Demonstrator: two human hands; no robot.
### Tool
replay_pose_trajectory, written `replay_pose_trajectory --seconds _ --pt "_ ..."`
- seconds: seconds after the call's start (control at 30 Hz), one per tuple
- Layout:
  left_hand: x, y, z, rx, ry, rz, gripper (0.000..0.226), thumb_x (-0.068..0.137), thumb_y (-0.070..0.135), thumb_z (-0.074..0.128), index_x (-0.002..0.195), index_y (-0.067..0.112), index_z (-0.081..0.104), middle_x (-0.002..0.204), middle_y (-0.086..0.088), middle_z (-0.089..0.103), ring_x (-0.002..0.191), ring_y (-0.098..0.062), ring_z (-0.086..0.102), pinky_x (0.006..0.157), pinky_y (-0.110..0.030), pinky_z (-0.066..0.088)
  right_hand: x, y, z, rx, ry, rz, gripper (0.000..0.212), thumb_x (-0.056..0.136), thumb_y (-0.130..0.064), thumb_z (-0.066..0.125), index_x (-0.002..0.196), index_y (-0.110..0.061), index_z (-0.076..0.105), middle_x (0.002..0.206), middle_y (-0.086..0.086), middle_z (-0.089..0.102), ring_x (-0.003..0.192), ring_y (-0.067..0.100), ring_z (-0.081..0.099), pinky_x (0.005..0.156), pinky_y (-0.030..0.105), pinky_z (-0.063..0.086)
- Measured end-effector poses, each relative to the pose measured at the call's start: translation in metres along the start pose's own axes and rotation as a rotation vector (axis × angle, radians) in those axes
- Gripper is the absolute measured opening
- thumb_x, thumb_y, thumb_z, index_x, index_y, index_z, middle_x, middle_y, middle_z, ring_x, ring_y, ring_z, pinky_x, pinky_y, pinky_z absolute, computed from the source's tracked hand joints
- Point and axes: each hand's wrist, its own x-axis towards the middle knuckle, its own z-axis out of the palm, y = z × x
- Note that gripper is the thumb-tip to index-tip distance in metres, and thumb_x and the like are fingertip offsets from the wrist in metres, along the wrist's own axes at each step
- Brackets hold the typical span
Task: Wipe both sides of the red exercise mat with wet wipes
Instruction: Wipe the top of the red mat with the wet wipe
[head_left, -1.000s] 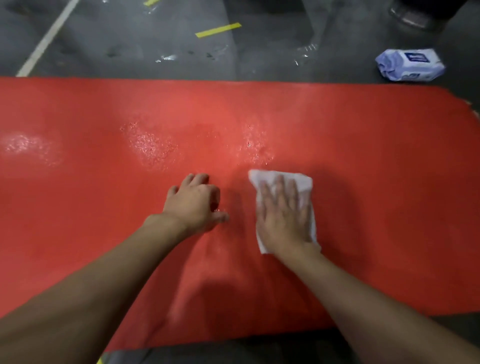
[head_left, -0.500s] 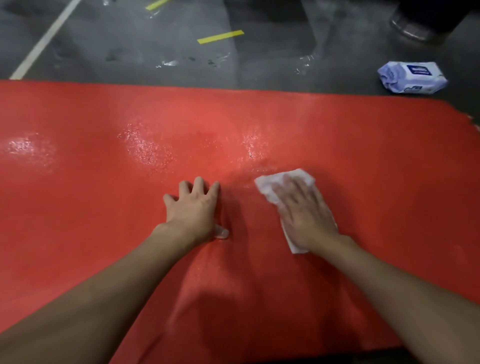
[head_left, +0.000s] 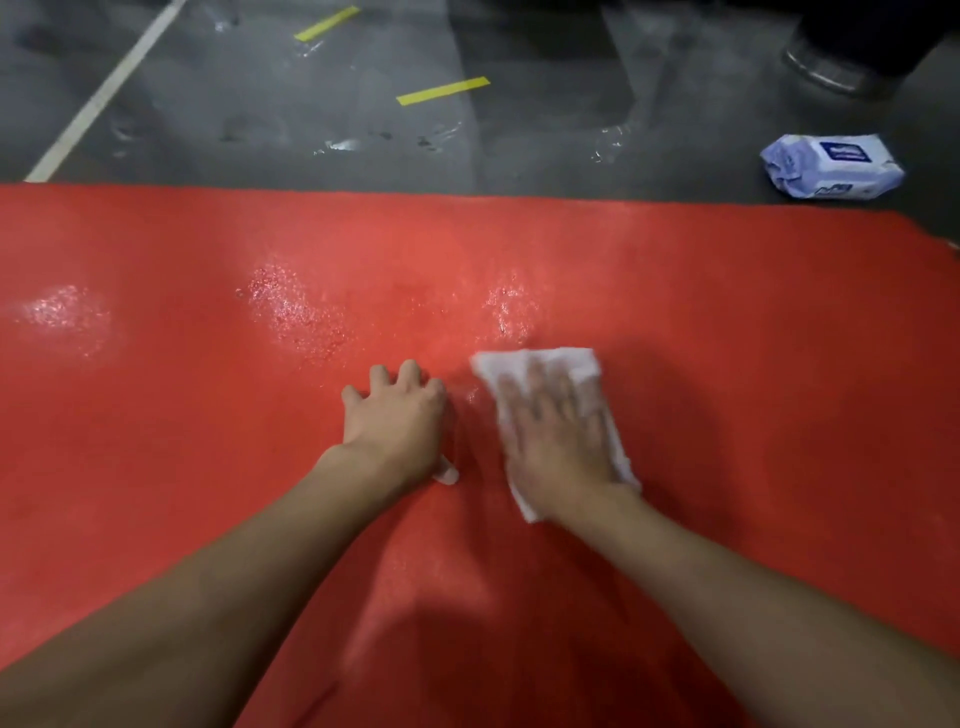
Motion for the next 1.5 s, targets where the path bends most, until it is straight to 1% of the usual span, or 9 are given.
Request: replay_pose_trajectory --seconds 0.1,0.27,0.43,0.77,0.9,1.07,1.23,1.4,1.5 --pt "0.01 -0.005 -0.004 -0.01 0.036 0.025 0.076 0.06 0.057 0.082 0.124 0.027 0.053 0.129 -0.001 0.038 0.127 -0.029 0.034 0.096 -0.05 0.034 0.008 0.025 -0.013 -0.059 -0.038 -0.276 0.064 0.097 -0.049 0.0 0.156 -0.034 0.021 0.165 0.0 0.014 0.153 0.021 0.007 0.12 0.046 -0.002" --pt "0.017 -0.009 0.0 -0.035 0.012 0.06 0.086 0.057 0.051 0.086 0.125 0.022 0.043 0.143 0.0 0.04 0.138 -0.03 0.029 0.102 -0.048 0.034 0.035 0.022 -0.013 0.007 0.035 0.227 0.057 0.103 -0.044 0.011 0.158 -0.032 0.007 0.167 -0.001 -0.001 0.153 0.022 -0.004 0.122 0.048 -0.006" --pt "0.025 -0.009 -0.015 0.002 -0.059 0.068 0.088 0.05 0.06 0.087 0.117 0.024 0.044 0.124 -0.001 0.054 0.12 -0.03 0.048 0.093 -0.046 0.045 0.029 0.016 -0.016 -0.045 -0.023 -0.265 0.065 0.096 -0.048 -0.004 0.158 -0.033 0.01 0.167 0.001 0.002 0.153 0.02 -0.004 0.123 0.043 -0.007" --pt "0.05 -0.002 -0.031 0.12 -0.023 -0.009 0.1 0.062 0.069 0.077 0.141 0.028 0.033 0.13 -0.003 0.052 0.122 -0.035 0.049 0.096 -0.047 0.04 0.059 0.031 -0.019 -0.049 0.005 -0.316 0.067 0.097 -0.044 -0.003 0.158 -0.021 0.014 0.166 -0.003 0.002 0.153 0.014 -0.003 0.123 0.042 -0.001" --pt "0.057 0.0 -0.027 0.129 -0.051 -0.029 0.109 0.061 0.069 0.077 0.147 0.025 0.026 0.136 -0.004 0.037 0.129 -0.034 0.035 0.097 -0.051 0.036 0.082 0.038 -0.019 0.032 0.091 0.05 0.058 0.103 -0.04 0.016 0.158 -0.019 0.018 0.167 -0.001 0.006 0.153 0.016 0.001 0.123 0.042 -0.003" --pt "0.064 -0.006 -0.034 0.063 -0.093 0.058 0.094 0.054 0.063 0.084 0.129 0.02 0.049 0.143 0.0 0.033 0.135 -0.028 0.031 0.104 -0.047 0.039 0.079 0.038 -0.02 -0.046 0.037 -0.304 0.067 0.096 -0.047 -0.001 0.157 -0.029 0.021 0.166 -0.001 0.011 0.153 0.018 0.007 0.123 0.043 0.002" --pt "0.077 -0.011 -0.048 -0.008 -0.045 0.024 0.069 0.056 0.054 0.088 0.111 0.024 0.06 0.121 0.0 0.055 0.117 -0.03 0.052 0.09 -0.039 0.047 0.109 0.033 -0.02 0.041 0.1 0.124 0.057 0.104 -0.041 0.016 0.158 -0.025 0.015 0.167 0.001 0.005 0.153 0.022 0.002 0.122 0.047 -0.004" --pt "0.087 -0.007 -0.047 0.088 0.015 0.009 0.082 0.053 0.054 0.089 0.118 0.026 0.048 0.119 0.001 0.051 0.115 -0.032 0.05 0.089 -0.041 0.04 0.106 0.039 -0.022 -0.06 0.051 -0.316 0.064 0.098 -0.046 -0.002 0.157 -0.031 0.017 0.166 -0.004 0.008 0.153 0.017 0.006 0.123 0.045 0.004" --pt "0.091 -0.013 -0.045 0.062 0.005 0.016 0.082 0.048 0.061 0.087 0.116 0.032 0.049 0.117 0.006 0.047 0.115 -0.028 0.045 0.087 -0.041 0.037 0.133 0.052 -0.027 0.005 0.103 0.06 0.054 0.105 -0.042 0.015 0.157 -0.031 0.018 0.166 -0.006 0.009 0.153 0.014 0.004 0.123 0.043 0.003"
